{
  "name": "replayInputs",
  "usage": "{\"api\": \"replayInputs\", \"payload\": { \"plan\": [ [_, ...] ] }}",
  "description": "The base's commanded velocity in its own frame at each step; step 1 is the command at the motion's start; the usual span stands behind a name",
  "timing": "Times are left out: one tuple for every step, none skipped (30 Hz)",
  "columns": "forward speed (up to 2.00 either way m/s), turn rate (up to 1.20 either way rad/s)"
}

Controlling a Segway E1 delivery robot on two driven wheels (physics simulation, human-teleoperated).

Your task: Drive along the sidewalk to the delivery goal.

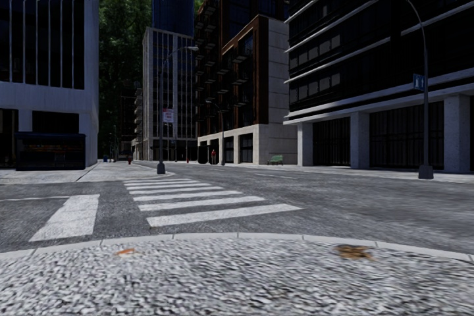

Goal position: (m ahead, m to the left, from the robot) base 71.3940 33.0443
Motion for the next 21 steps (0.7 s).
{"api": "replayInputs", "payload": {
  "plan": [
    [2.00,0.00],
    [2.00,0.00],
    [2.00,0.00],
    [2.00,0.00],
    [2.00,0.00],
    [2.00,0.00],
    [2.00,0.00],
    [2.00,0.00],
    [2.00,0.00],
    [2.00,0.00],
    [2.00,0.00],
    [2.00,0.00],
    [2.00,0.00],
    [2.00,0.08],
    [2.00,0.14],
    [2.00,0.20],
    [2.00,0.20],
    [2.00,0.37],
    [2.00,0.39],
    [2.00,0.43],
    [1.96,0.46]
  ]
}}
